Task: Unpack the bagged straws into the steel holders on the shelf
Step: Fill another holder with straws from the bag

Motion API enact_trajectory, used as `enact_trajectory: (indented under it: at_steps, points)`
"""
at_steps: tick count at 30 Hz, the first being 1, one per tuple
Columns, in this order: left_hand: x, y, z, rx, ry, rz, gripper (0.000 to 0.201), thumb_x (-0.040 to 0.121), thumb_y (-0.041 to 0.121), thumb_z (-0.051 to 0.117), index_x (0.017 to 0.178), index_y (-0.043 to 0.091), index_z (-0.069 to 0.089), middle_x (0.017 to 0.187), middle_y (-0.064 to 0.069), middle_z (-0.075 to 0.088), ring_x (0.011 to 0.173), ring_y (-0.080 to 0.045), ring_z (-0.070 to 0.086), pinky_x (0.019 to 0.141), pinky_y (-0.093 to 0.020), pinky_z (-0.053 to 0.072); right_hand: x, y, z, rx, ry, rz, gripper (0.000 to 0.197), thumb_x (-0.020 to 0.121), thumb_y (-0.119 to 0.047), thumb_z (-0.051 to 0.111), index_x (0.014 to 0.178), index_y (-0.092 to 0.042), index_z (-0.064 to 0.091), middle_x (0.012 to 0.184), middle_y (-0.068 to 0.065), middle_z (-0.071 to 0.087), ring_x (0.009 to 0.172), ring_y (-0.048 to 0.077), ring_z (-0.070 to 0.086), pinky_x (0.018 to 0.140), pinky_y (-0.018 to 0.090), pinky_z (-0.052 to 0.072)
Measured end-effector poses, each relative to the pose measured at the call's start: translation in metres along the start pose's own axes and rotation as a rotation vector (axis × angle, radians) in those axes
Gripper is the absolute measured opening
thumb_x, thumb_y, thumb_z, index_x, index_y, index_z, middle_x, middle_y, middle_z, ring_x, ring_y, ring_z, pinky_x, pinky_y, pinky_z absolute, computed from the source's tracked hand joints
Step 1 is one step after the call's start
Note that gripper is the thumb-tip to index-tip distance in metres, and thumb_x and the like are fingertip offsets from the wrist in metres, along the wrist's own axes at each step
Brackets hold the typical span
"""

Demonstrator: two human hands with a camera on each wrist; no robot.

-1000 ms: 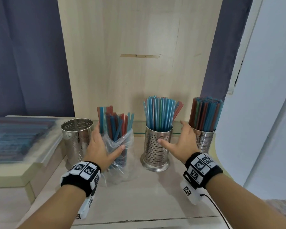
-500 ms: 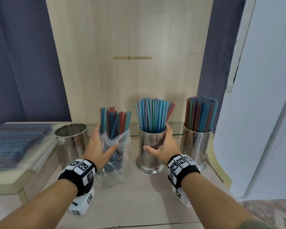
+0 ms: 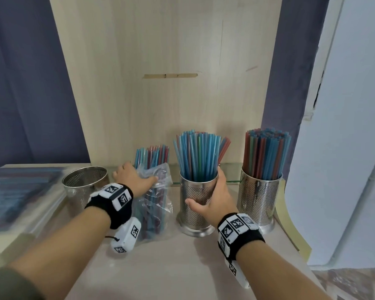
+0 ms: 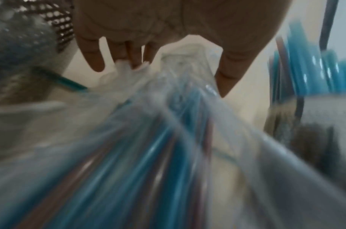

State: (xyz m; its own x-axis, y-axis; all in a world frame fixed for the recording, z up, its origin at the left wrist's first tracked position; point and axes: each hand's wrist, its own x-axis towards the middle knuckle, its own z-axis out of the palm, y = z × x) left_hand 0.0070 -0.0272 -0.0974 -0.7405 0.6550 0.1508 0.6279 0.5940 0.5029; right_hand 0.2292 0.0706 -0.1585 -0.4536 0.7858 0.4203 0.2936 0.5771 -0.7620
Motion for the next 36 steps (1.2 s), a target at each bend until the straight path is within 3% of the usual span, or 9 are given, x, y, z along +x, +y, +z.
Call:
enact_trajectory:
  at_steps: [5,10,16,19,22,26,30,34,36]
  points:
    - [0.025,0.023,-0.028,-0.290,-0.022,-0.043,0.109,0.076,0.062,0.070,0.151,0.002,0.019,0.154,-0.020,0.032,0.136,-0.038,0.039,0.107,-0.046,0.038,0.001,-0.001,-0.001,0.015,0.010,-0.031,0.127,0.058,-0.048,0.088,0.154,-0.028,0.007,0.152,-0.005,0.037,0.138,0.010,0.039,0.114,0.033,0.038]
    - [0.028,0.022,-0.021,-0.135,-0.165,-0.097,0.095,0.076,0.058,0.074,0.140,-0.003,0.040,0.140,-0.022,0.050,0.120,-0.038,0.054,0.086,-0.039,0.048,0.000,0.000,-0.001,0.011,0.008,-0.040,0.126,0.059,-0.050,0.087,0.154,-0.027,0.006,0.152,-0.004,0.035,0.138,0.010,0.039,0.114,0.031,0.037]
    - [0.031,0.012,-0.006,-0.108,-0.191,-0.121,0.082,0.076,0.059,0.073,0.130,0.000,0.054,0.119,-0.017,0.063,0.101,-0.033,0.062,0.089,-0.039,0.052,0.000,0.001,-0.001,0.015,0.011,-0.041,0.127,0.059,-0.051,0.086,0.154,-0.028,0.006,0.152,-0.007,0.035,0.138,0.008,0.038,0.114,0.029,0.036]
    - [0.030,0.016,-0.008,-0.176,-0.186,-0.124,0.047,0.082,0.043,0.072,0.101,0.001,0.063,0.079,-0.009,0.061,0.071,-0.025,0.059,0.067,-0.030,0.049,0.000,0.000,-0.002,0.015,0.009,-0.035,0.125,0.059,-0.048,0.087,0.153,-0.029,0.007,0.151,-0.007,0.036,0.137,0.008,0.039,0.112,0.027,0.036]
    - [0.035,0.017,-0.011,-0.215,-0.194,-0.160,0.032,0.084,0.036,0.070,0.078,0.007,0.060,0.076,-0.009,0.062,0.064,-0.020,0.056,0.057,-0.026,0.045,-0.001,-0.002,-0.003,0.008,0.007,-0.041,0.125,0.060,-0.048,0.088,0.153,-0.030,0.006,0.151,-0.008,0.036,0.137,0.008,0.039,0.111,0.025,0.036]
    - [0.050,0.015,-0.017,-0.289,-0.266,-0.145,0.028,0.087,0.037,0.064,0.075,0.012,0.063,0.086,-0.012,0.066,0.066,-0.020,0.055,0.059,-0.026,0.042,-0.001,-0.002,-0.004,0.004,0.007,-0.045,0.123,0.061,-0.048,0.087,0.152,-0.031,0.007,0.150,-0.007,0.037,0.136,0.009,0.039,0.109,0.022,0.034]
    - [0.062,0.014,-0.027,-0.257,-0.182,-0.096,0.036,0.088,0.037,0.063,0.101,0.003,0.069,0.098,-0.015,0.066,0.086,-0.029,0.062,0.073,-0.030,0.043,-0.001,-0.003,-0.004,-0.005,0.009,-0.049,0.123,0.061,-0.048,0.087,0.153,-0.029,0.007,0.150,-0.006,0.038,0.136,0.010,0.040,0.109,0.023,0.035]
    - [0.056,0.027,-0.040,-0.195,-0.179,0.039,0.026,0.095,0.030,0.057,0.097,0.005,0.066,0.086,-0.011,0.062,0.083,-0.027,0.055,0.076,-0.031,0.040,-0.001,-0.003,-0.004,0.000,0.008,-0.052,0.124,0.061,-0.047,0.088,0.153,-0.030,0.006,0.150,-0.006,0.038,0.137,0.010,0.039,0.109,0.022,0.034]
    - [0.056,0.030,-0.046,-0.189,-0.182,0.080,0.024,0.097,0.025,0.052,0.097,0.007,0.069,0.094,-0.011,0.063,0.087,-0.027,0.055,0.078,-0.029,0.039,-0.002,-0.004,-0.004,0.001,0.004,-0.046,0.124,0.062,-0.046,0.088,0.153,-0.030,0.005,0.151,-0.006,0.037,0.137,0.010,0.039,0.108,0.020,0.033]
